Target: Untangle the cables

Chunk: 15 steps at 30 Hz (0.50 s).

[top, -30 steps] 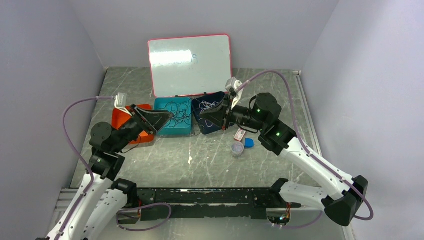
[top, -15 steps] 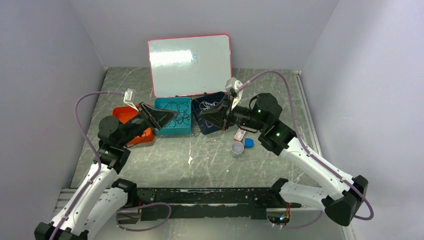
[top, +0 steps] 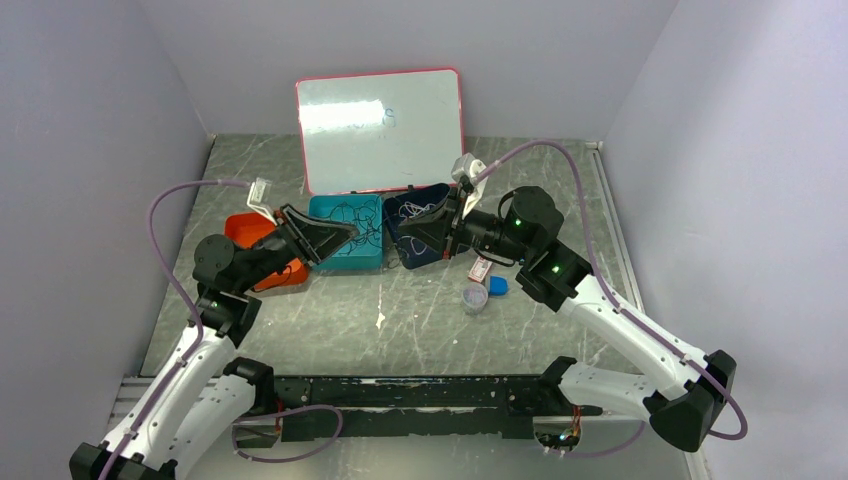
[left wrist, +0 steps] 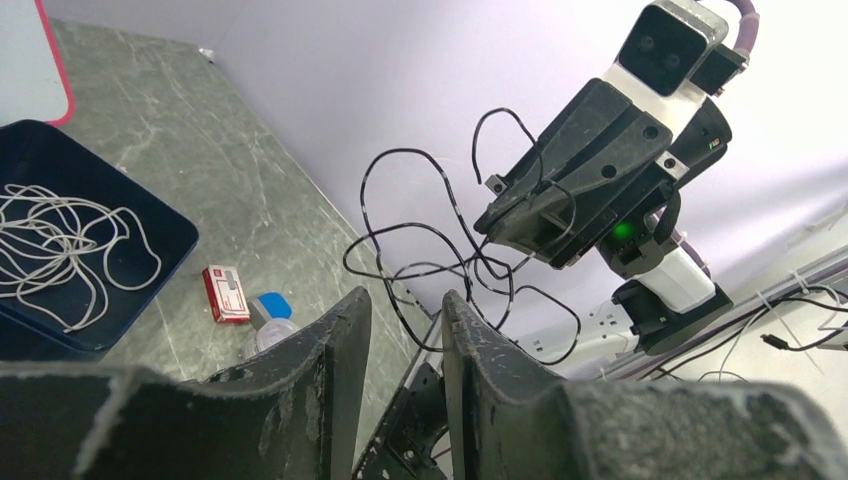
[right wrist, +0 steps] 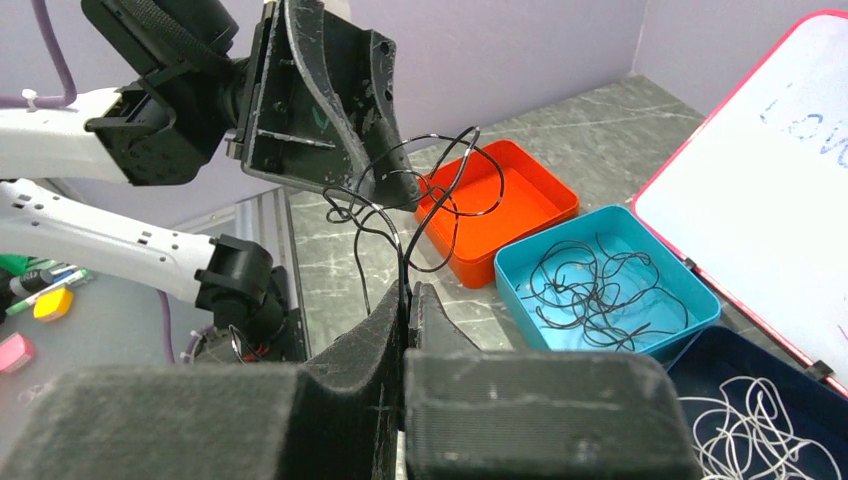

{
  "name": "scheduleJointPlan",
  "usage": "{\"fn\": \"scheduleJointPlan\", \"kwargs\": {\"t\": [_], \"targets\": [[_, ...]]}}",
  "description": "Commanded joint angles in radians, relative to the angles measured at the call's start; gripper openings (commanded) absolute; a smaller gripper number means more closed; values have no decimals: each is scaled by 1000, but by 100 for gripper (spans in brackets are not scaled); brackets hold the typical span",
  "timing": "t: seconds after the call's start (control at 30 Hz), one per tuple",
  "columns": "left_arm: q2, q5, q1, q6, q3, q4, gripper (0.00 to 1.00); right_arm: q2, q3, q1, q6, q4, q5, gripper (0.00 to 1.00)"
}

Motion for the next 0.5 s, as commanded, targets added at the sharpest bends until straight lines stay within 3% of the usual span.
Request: {"fn": "scheduleJointPlan", "kwargs": {"t": [0.0, 0.17, 0.37, 0.47], "targets": [[-8, 54, 7, 22, 9, 9, 37, -6, -12, 7, -7, 6, 19, 0], [-16, 55, 7, 25, 2, -6, 34, -3, -11, 8, -4, 12, 10, 0], [-13, 27, 7, 52, 19, -38, 8, -3, -12, 8, -10, 0, 12, 0], [-19, -41, 7, 127, 63, -155, 7, -25, -11, 9, -23, -32, 73, 0]]}}
